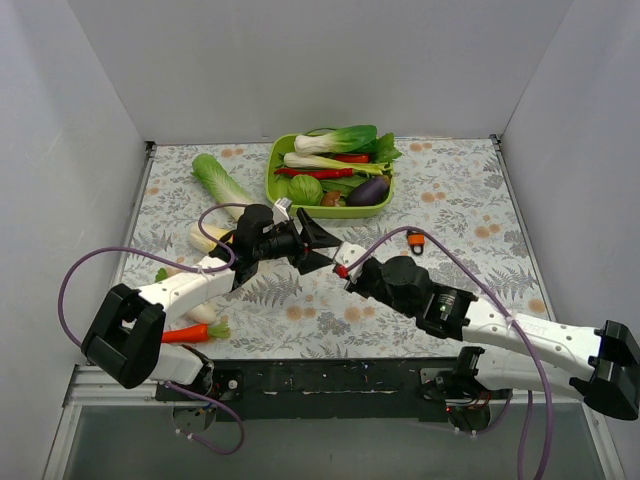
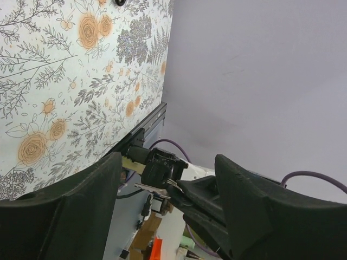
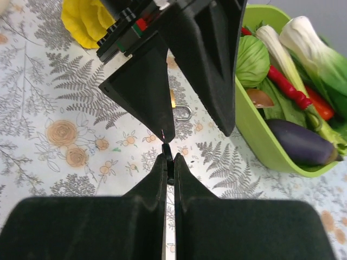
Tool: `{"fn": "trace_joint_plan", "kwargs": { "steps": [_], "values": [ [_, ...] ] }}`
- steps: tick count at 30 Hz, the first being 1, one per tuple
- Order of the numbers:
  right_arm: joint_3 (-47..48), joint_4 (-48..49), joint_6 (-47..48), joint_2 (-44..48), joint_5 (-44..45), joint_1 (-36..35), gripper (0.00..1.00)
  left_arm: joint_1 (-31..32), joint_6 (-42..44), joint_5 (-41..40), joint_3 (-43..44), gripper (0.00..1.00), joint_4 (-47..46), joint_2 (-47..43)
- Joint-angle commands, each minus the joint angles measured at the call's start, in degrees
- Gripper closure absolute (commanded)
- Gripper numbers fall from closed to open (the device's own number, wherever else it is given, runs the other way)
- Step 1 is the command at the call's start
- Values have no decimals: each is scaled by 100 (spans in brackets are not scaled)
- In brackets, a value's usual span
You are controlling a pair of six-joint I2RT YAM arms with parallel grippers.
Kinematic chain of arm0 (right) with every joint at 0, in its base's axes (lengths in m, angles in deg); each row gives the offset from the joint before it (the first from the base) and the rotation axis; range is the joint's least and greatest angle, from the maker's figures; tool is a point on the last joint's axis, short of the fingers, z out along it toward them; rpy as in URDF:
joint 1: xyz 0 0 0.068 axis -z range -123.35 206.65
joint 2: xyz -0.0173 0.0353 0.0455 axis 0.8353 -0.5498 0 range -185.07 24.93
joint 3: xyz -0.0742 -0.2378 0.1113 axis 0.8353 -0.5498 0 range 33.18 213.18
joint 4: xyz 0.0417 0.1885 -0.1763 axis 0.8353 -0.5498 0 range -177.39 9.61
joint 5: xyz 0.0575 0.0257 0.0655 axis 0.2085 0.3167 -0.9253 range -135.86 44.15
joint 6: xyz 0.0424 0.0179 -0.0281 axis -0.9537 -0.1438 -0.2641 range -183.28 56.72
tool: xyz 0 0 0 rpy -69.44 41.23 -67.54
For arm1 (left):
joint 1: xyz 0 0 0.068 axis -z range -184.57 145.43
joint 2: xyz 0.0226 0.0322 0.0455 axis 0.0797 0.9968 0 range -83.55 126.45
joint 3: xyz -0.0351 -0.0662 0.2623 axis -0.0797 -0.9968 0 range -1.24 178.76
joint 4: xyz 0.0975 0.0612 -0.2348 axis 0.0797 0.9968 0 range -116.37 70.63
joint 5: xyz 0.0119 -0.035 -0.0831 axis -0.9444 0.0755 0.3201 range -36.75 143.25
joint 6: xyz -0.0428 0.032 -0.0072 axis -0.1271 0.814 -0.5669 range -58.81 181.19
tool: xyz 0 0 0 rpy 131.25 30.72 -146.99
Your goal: Unlock with the key
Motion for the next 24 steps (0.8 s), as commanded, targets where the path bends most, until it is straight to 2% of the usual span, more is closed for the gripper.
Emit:
{"fn": "trace_joint_plan", "kwargs": {
  "steps": [1, 7, 11, 14, 15, 18, 19, 21, 22, 24],
  "values": [
    [193, 693, 787, -157, 1170, -416, 99, 27, -1173, 47, 74, 32, 69, -111],
    [52, 1308, 1375, -307, 1723, -794, 99, 36, -1182, 135, 65, 32, 245, -67],
    [78, 1379, 1693, -491, 1953, -969, 99, 27, -1244, 135, 65, 32, 298, -67],
    [78, 1458, 1859, -667, 2102, -1128, 99, 36, -1261, 153, 118, 36, 298, -58],
    [78, 1467, 1904, -720, 2172, -1155, 99, 36, -1270, 153, 144, 44, 298, -67],
    [69, 1502, 2062, -922, 2365, -1269, 99, 36, -1305, 162, 162, 53, 298, -85],
    [61, 1511, 2106, -1001, 2401, -1321, 99, 28, -1297, 162, 171, 60, 316, -85],
    [26, 1564, 2203, -1054, 2515, -1365, 99, 27, -1288, 170, 171, 64, 333, -85],
    [17, 1564, 2229, -1089, 2524, -1401, 99, 27, -1288, 179, 171, 72, 342, -67],
    [-1, 1582, 2299, -1116, 2594, -1436, 99, 36, -1288, 241, 162, 79, 351, -58]
  ]
}}
